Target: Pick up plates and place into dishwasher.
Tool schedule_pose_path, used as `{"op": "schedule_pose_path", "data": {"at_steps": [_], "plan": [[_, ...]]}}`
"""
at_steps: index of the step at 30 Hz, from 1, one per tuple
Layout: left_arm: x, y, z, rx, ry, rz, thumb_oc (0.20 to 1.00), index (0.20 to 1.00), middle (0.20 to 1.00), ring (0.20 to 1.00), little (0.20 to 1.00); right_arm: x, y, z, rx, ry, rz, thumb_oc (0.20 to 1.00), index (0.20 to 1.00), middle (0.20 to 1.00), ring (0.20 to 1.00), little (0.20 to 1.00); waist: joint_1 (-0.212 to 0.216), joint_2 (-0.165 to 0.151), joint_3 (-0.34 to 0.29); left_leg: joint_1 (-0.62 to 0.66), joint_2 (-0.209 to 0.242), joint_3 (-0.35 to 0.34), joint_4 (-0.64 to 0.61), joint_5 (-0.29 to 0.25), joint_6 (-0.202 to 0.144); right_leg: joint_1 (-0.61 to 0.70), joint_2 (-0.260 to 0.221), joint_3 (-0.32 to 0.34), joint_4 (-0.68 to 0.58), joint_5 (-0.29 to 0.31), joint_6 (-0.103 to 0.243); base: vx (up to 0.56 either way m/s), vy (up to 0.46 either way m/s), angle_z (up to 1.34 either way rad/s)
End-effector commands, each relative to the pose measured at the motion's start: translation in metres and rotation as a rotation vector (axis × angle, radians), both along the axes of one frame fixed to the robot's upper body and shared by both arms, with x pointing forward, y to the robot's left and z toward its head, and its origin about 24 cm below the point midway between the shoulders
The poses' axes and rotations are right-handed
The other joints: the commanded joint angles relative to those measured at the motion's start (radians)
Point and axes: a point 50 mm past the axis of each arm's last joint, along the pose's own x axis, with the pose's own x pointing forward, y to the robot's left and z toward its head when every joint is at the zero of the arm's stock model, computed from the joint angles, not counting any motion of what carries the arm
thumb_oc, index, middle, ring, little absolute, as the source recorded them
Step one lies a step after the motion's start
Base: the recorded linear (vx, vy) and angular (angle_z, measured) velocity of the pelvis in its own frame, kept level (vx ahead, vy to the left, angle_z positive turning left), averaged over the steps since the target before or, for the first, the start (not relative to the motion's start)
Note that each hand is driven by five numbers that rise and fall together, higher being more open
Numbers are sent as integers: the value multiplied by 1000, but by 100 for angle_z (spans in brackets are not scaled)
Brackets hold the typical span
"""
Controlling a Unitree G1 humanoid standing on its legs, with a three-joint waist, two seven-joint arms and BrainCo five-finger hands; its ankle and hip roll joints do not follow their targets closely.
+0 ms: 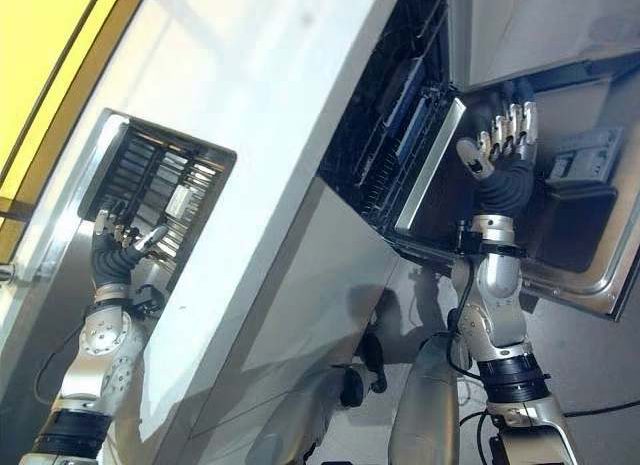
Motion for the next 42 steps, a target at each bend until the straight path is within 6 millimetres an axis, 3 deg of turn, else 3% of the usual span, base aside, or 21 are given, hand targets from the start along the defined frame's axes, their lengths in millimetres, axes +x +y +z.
{"op": "schedule_pose_path", "data": {"at_steps": [1, 5, 9, 16, 23, 29, 34, 37, 42], "plan": [[-2, 9, 31, 71, -115, 23, 1000, 1000, 1000, 1000, 1000, -10, 14, 31, -21, -173, 38, 1000, 1000, 1000, 1000, 1000, 20, -36, -21, -15, -2, -19, 23, 39, -14, 94, 19, 2, -132, 61, -42, -5, -64, 19], [3, 8, 39, 110, -126, 25, 1000, 1000, 1000, 1000, 1000, -14, 12, 33, 7, -204, -115, 1000, 1000, 1000, 1000, 1000, 32, -61, -20, -42, 0, -17, 35, 41, -7, 78, 18, -19, -126, 72, -44, -48, -93, 30], [7, 7, 42, 132, -125, 27, 1000, 1000, 1000, 1000, 1000, -18, -5, 22, 63, -159, -455, 1000, 1000, 1000, 1000, 1000, 13, -66, 9, -91, 2, -11, 66, 35, -1, 30, 31, -9, -96, 75, -44, -69, -54, 8], [-4, 14, 38, 101, -145, 60, 1000, 1000, 1000, 1000, 1000, -42, -64, -31, 126, 51, -877, 1000, 1000, 1000, 1000, 1000, -75, -26, 75, -85, 8, 44, 50, 28, 0, -7, 45, 56, -113, 104, -26, -8, 87, -21], [-10, 16, 33, 53, -147, 82, 1000, 1000, 1000, 1000, 1000, -78, -108, -58, 169, 100, -1265, 1000, 1000, 1000, 1000, 1000, -147, -1, 99, -54, 11, 96, 11, 28, -6, -1, 54, 120, -170, 131, -10, 32, 109, -44], [-4, 5, 34, 41, -158, 73, 1000, 1000, 1000, 1000, 1000, -90, -137, -95, 495, 273, -1287, 1000, 1000, 1000, 1000, 1000, -174, 34, 99, -72, 2, 116, -6, 42, -4, -31, 51, 153, -184, 153, -8, -11, 62, -25], [2, -4, 30, 46, -158, 61, 1000, 1000, 1000, 1000, 1000, -85, -135, -113, 587, 335, -1262, 1000, 1000, 1000, 1000, 1000, -175, 88, 99, -140, -13, 131, 8, 47, 4, -119, 45, 172, -139, 146, -13, -28, 19, -15], [3, -9, 28, 54, -163, 64, 1000, 1000, 1000, 1000, 1000, -79, -136, -124, 733, 325, -1141, 1000, 1000, 1000, 1000, 1000, -166, 121, 99, -201, -24, 137, 39, 37, 5, -187, 37, 178, -93, 125, -17, -46, -35, -6], [1, -17, 23, 74, -166, 43, 1000, 1000, 1000, 1000, 1000, -64, -135, -116, 824, 216, -1002, 1000, 1000, 1000, 1000, 1000, -138, 168, 99, -293, -29, 156, 106, 15, 7, -292, 20, 179, -7, 96, -25, -32, -66, 2]]}}
